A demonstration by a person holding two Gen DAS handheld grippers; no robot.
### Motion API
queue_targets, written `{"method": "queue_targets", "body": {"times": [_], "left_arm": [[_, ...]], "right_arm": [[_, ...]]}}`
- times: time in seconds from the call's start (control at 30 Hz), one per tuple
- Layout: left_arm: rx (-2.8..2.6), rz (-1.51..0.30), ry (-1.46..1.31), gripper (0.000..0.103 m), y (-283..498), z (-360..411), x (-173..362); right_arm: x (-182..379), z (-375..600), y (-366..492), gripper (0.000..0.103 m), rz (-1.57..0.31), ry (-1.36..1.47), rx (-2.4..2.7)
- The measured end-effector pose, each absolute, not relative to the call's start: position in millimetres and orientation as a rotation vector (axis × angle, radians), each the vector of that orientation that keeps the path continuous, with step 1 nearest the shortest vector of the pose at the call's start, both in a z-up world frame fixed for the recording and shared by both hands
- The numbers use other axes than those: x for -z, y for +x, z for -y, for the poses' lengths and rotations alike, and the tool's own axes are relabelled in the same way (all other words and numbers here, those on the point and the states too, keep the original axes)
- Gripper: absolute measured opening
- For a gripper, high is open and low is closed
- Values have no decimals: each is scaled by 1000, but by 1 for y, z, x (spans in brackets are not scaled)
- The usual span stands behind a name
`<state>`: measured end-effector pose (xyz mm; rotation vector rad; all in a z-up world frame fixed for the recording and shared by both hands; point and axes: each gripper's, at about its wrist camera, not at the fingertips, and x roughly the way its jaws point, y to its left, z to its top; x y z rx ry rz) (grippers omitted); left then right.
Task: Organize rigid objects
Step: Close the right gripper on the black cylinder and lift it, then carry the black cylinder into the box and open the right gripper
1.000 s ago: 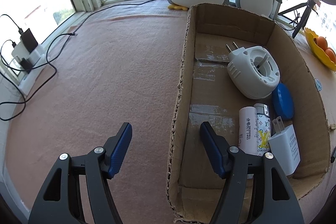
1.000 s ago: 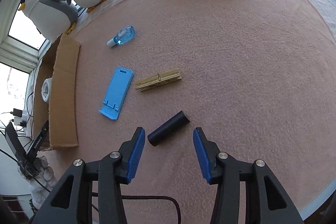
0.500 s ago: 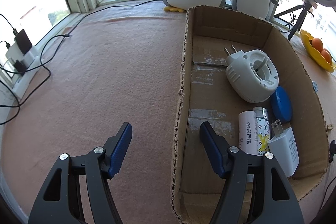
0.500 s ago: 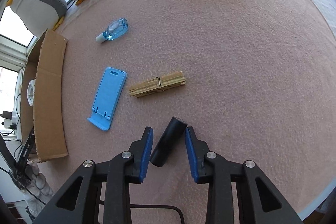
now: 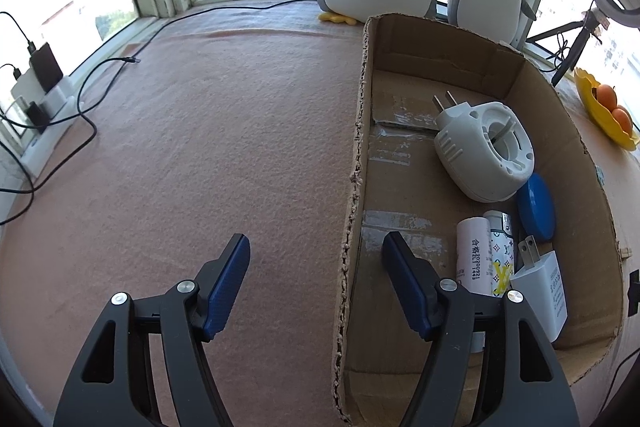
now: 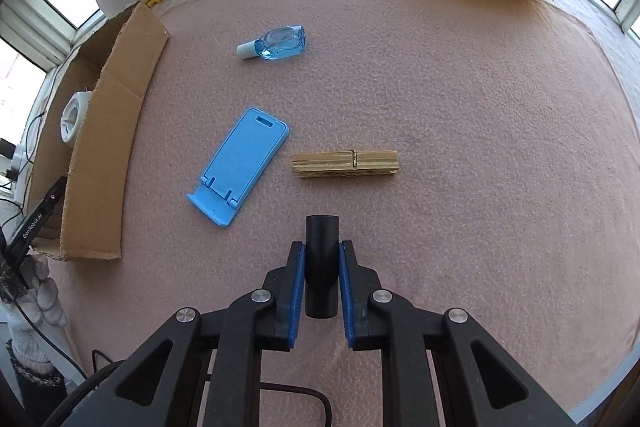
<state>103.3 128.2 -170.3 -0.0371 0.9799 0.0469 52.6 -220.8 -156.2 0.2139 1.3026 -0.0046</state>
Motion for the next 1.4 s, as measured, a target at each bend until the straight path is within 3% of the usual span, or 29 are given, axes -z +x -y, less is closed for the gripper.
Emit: {"method": "queue_targets", "body": {"times": [0.47, 1.4], "left_arm": [[-87, -985, -21, 70, 100, -123, 168], [-88, -985, -21, 70, 102, -123, 168]], "right_arm": [[87, 132, 89, 15, -1153, 215, -304], [122, 46, 100, 15, -1207, 147, -403]]}}
